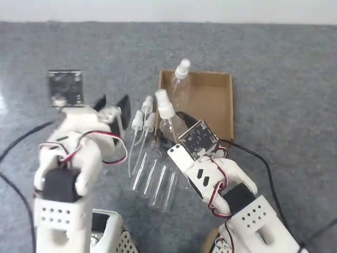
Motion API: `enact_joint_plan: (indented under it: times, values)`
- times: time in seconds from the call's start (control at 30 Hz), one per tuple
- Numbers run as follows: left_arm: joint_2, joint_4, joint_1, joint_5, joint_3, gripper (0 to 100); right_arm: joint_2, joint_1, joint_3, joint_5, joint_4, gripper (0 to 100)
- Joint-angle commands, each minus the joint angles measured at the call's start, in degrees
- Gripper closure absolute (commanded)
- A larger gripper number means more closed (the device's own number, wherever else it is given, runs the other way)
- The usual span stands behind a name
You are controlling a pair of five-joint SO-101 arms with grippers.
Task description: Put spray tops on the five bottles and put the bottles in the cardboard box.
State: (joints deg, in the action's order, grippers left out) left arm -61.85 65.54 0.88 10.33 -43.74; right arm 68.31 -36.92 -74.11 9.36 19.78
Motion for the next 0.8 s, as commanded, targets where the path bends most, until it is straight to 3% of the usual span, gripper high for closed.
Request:
enact_joint_plan:
  times: [0.0, 0.13, 0.33, 0.47, 0.77]
  values:
    - [-6.2, -2.2, 1.8, -3.3, -5.8, 84, 1.6, 5.1, 3.8, 0.8, -4.2, 99.2]
    - [-16.3, -2.5, 7.1, -6.6, -14.8, 83, -5.0, 10.0, 12.5, -6.2, -2.2, 99.2]
    - [-27.8, -2.5, 15.7, -9.6, -22.6, 79, -19.8, 8.5, 28.0, -10.1, 5.7, 99.2]
    - [-28.7, -5.3, 15.7, -9.5, -25.2, 70, -24.1, 4.3, 35.0, -10.2, 13.8, 99.2]
    - [-23.0, -11.3, 15.6, -9.6, -27.2, 70, -20.2, 0.0, 38.9, -10.2, 22.6, 99.2]
